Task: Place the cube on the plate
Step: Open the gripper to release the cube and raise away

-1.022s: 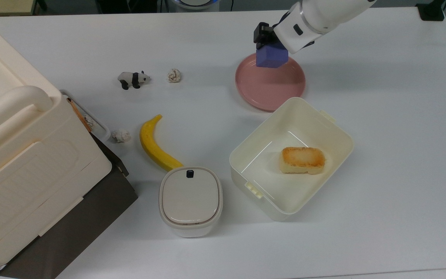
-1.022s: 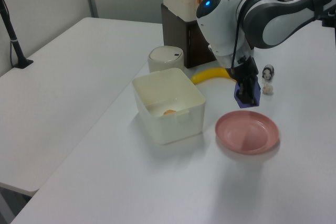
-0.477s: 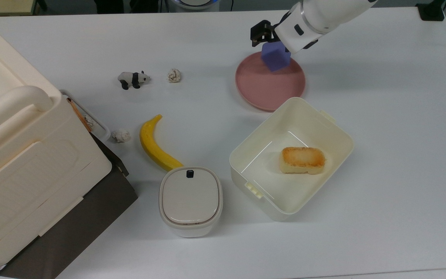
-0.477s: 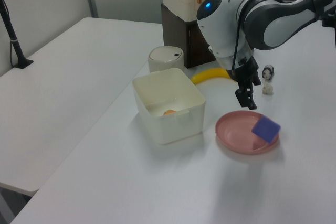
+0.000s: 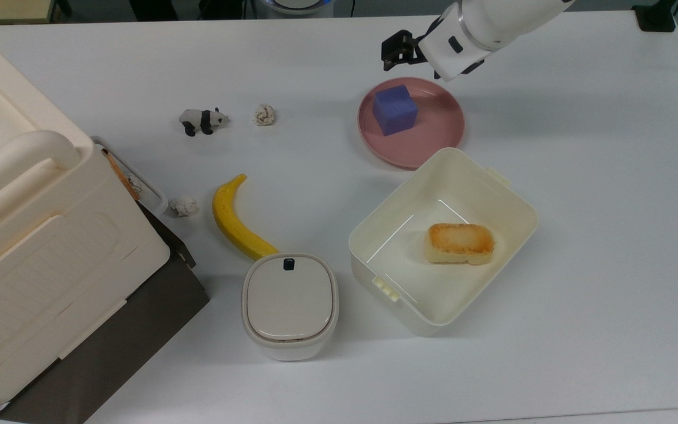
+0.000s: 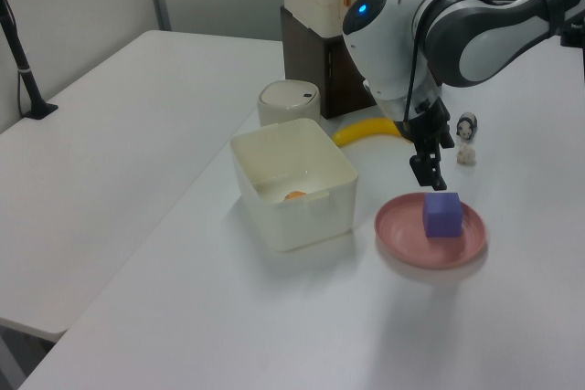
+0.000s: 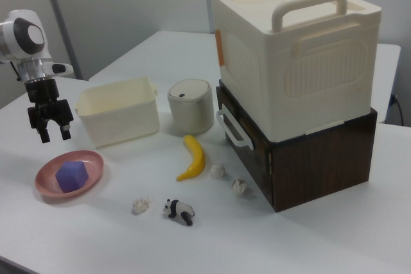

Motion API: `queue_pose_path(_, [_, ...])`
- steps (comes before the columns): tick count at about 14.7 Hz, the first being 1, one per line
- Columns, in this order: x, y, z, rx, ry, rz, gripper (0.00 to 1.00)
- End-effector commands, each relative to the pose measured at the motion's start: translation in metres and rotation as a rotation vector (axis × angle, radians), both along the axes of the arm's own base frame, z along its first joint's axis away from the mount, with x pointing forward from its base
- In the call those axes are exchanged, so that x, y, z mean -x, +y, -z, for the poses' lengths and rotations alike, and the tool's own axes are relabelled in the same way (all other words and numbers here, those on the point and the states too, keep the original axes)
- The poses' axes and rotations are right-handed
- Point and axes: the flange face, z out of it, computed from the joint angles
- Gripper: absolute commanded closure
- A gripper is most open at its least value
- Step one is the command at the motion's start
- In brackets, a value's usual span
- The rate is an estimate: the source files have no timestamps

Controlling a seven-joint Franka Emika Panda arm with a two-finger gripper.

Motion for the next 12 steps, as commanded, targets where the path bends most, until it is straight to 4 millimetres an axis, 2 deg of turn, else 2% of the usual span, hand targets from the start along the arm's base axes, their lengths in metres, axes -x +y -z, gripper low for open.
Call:
queue_pose_path(1, [-0.012, -0.041, -0.049, -0.013, -0.082, 0.061, 0.0])
queue_pose_path(3, [-0.018, -0.072, -0.077, -0.057, -0.113, 0.124, 0.0])
queue_pose_path(4, [-0.017, -0.09, -0.102, -0.1, -0.137, 0.131, 0.0])
queue_pose_path(6, [-0.014, -0.116, -0.137, -0.14, -0.195, 0.138, 0.0])
queue_pose_path(10, [-0.014, -0.183, -0.188, -0.21, -0.277, 0.165, 0.0])
queue_pose_path(11, [-0.015, -0.212, -0.2, -0.232, -0.299, 0.185, 0.0])
queue_pose_path(12, [-0.016, -0.232, -0.21, -0.247, -0.326, 0.191, 0.0])
